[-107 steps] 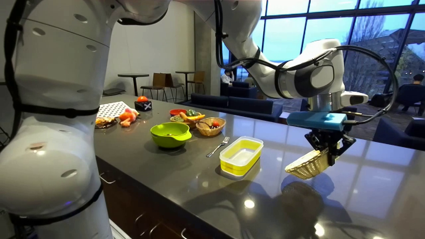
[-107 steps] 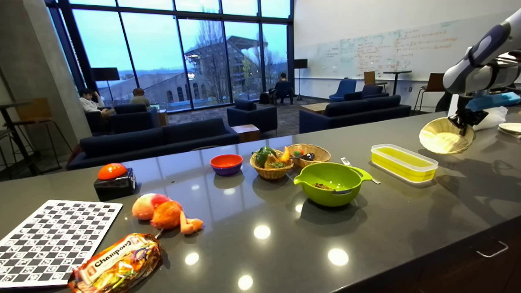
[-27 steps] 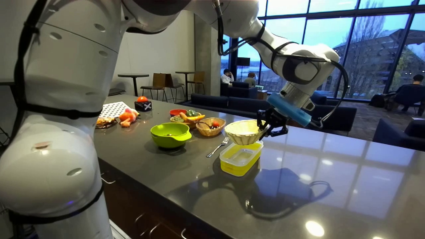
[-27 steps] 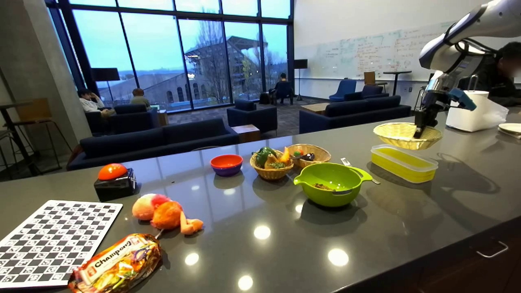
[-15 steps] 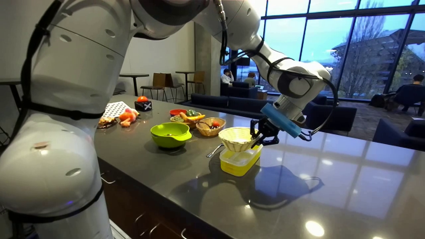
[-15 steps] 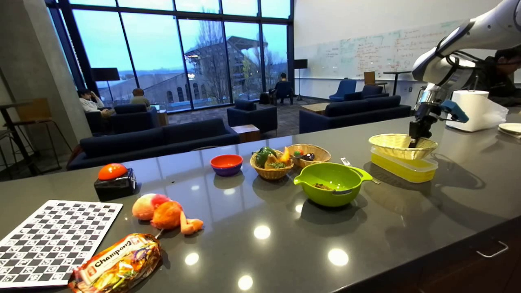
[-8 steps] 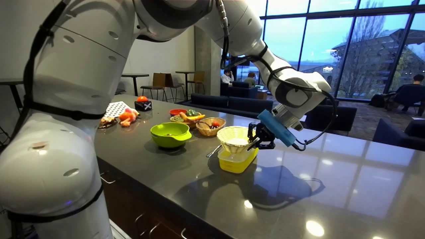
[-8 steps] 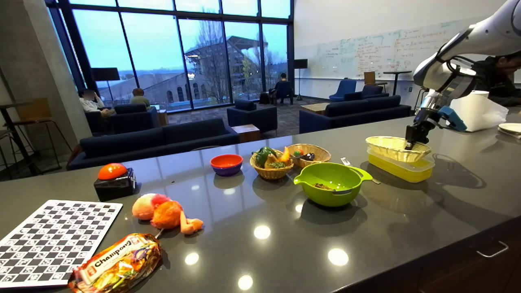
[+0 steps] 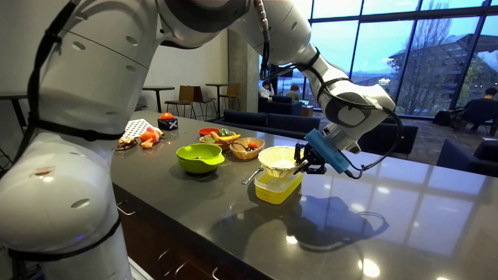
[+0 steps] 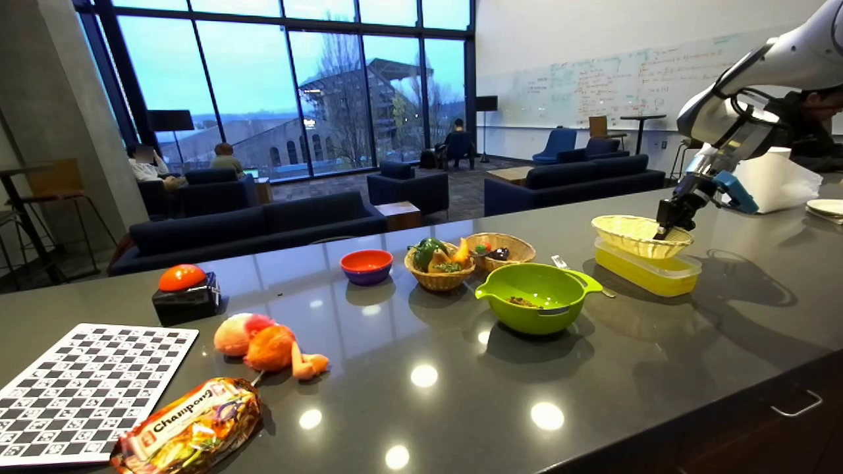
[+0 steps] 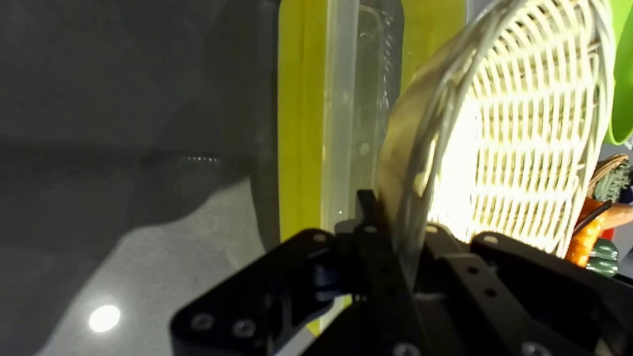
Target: Put the first right bowl in the second right bowl
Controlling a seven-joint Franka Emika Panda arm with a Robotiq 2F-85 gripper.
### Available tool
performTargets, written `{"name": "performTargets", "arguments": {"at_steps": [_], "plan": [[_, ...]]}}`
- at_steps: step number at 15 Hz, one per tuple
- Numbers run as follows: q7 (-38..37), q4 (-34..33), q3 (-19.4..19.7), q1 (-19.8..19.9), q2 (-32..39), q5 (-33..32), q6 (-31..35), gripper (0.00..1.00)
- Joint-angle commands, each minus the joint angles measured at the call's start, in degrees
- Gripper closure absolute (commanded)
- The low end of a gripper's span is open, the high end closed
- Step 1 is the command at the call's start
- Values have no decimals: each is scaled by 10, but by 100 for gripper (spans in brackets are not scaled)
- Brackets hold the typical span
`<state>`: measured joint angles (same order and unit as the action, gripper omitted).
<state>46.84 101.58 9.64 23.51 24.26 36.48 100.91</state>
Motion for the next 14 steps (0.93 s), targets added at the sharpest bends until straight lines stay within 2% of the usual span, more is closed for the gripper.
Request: {"name": "performTargets", "arguments": {"at_steps": [1,14], "plan": [[9,26,1,10,-29,18,12,98],[4,48,10,16,-28,22,18,98]]}}
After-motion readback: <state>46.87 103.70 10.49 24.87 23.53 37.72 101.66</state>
